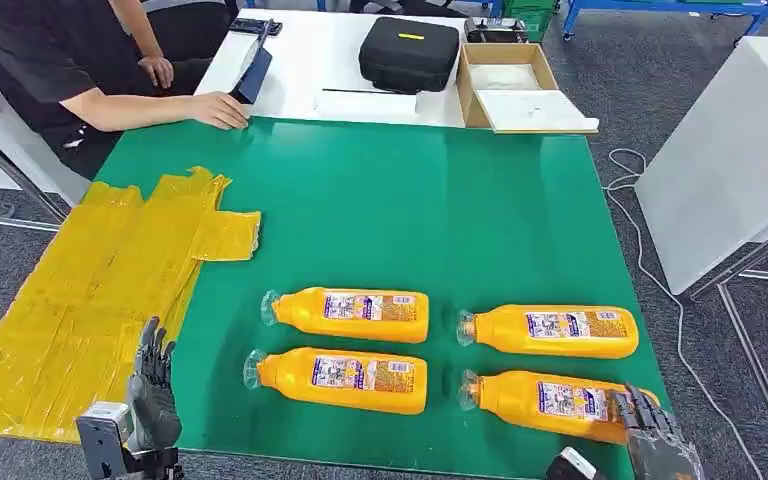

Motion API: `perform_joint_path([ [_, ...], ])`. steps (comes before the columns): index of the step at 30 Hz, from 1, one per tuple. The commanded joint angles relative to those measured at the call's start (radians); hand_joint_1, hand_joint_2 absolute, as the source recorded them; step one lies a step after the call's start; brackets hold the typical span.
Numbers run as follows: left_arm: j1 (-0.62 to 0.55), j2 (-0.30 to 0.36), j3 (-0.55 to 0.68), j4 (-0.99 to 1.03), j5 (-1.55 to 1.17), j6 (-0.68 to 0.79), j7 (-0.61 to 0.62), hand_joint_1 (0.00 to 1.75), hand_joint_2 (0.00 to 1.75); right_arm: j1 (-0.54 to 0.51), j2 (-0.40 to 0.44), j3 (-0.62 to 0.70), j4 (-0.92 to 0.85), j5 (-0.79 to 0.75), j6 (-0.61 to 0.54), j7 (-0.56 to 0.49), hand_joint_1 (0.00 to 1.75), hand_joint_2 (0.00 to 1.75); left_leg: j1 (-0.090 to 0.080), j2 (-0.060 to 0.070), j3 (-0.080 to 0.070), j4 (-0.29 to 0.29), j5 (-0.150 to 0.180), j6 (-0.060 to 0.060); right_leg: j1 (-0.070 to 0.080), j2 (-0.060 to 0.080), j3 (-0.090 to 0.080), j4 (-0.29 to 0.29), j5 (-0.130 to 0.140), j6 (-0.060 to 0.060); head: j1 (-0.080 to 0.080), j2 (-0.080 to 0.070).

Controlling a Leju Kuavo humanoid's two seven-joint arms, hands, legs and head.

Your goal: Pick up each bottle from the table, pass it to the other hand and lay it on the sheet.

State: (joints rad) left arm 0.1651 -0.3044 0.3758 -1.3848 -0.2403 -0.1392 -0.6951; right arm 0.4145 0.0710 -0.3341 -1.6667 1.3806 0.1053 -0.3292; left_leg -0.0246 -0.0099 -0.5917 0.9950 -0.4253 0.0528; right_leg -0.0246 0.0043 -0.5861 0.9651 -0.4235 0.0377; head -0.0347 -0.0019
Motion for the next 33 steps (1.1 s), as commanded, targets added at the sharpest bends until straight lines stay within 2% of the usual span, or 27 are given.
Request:
perform_joint_path([
  [1, -0.047, 0.03, -0.033, 0.06, 0.037, -0.003, 0.047, 0.0, 0.0, -0.128, -0.252, 0.053, -0.148, -0.126, 0.08, 0.133, 0.0, 1.75, -0.001, 0.007, -0.001, 0.002, 0.0, -0.004, -0.001, 0.006, -0.003, 0.001, 0.002, -0.002, 0.0, 0.0],
  [5, -0.043, 0.033, -0.042, 0.067, 0.04, -0.002, 0.046, 0.0, 0.0, -0.088, -0.251, 0.05, -0.156, -0.127, 0.071, 0.131, 0.0, 1.75, -0.002, 0.002, -0.001, 0.0, 0.001, -0.002, -0.002, 0.001, 0.0, -0.001, 0.003, 0.001, -0.001, 0.0],
  [6, -0.043, 0.034, -0.044, 0.069, 0.04, -0.002, 0.046, 0.0, 0.0, -0.081, -0.247, 0.052, -0.156, -0.128, 0.064, 0.131, 0.0, 1.75, 0.0, 0.002, 0.001, 0.001, 0.0, -0.006, 0.0, 0.0, 0.003, -0.002, 0.003, -0.001, 0.002, 0.0],
  [7, -0.042, 0.036, -0.046, 0.07, 0.041, -0.003, 0.045, 0.0, 0.0, -0.074, -0.247, 0.055, -0.157, -0.128, 0.056, 0.132, 0.0, 1.75, -0.001, 0.001, 0.001, 0.0, 0.002, -0.001, -0.001, -0.002, 0.001, -0.001, 0.002, 0.0, 0.001, 0.0],
  [9, -0.044, 0.039, -0.049, 0.074, 0.043, -0.003, 0.044, 0.0, 0.0, -0.064, -0.248, 0.056, -0.163, -0.131, 0.05, 0.135, 0.0, 1.75, -0.002, -0.002, 0.001, 0.0, 0.002, -0.001, -0.001, -0.003, 0.001, -0.001, 0.001, 0.0, 0.0, 0.0],
  [20, -0.043, 0.04, -0.054, 0.072, 0.047, -0.003, 0.042, 0.0, 0.0, -0.045, -0.247, 0.051, -0.185, -0.133, 0.05, 0.138, 0.0, 1.75, -0.001, 0.0, 0.0, 0.0, 0.002, -0.002, -0.001, -0.003, 0.002, -0.001, 0.002, 0.0, 0.0, 0.0],
  [28, -0.021, 0.039, -0.052, 0.067, 0.052, -0.009, 0.036, 0.0, 0.0, 0.001, -0.259, 0.088, -0.203, -0.17, 0.116, 0.126, 0.0, 1.75, -0.002, -0.001, 0.0, 0.0, 0.001, -0.001, -0.001, -0.003, 0.002, -0.001, 0.001, 0.001, 0.0, 0.0],
  [33, -0.052, 0.055, -0.077, 0.106, 0.055, -0.003, 0.034, 0.0, 0.0, 0.018, -0.281, 0.136, -0.152, -0.139, 0.17, 0.177, 0.0, 1.75, 0.0, -0.001, 0.001, 0.0, 0.001, -0.003, 0.0, -0.004, 0.004, -0.002, 0.001, -0.001, 0.0, 0.0],
])
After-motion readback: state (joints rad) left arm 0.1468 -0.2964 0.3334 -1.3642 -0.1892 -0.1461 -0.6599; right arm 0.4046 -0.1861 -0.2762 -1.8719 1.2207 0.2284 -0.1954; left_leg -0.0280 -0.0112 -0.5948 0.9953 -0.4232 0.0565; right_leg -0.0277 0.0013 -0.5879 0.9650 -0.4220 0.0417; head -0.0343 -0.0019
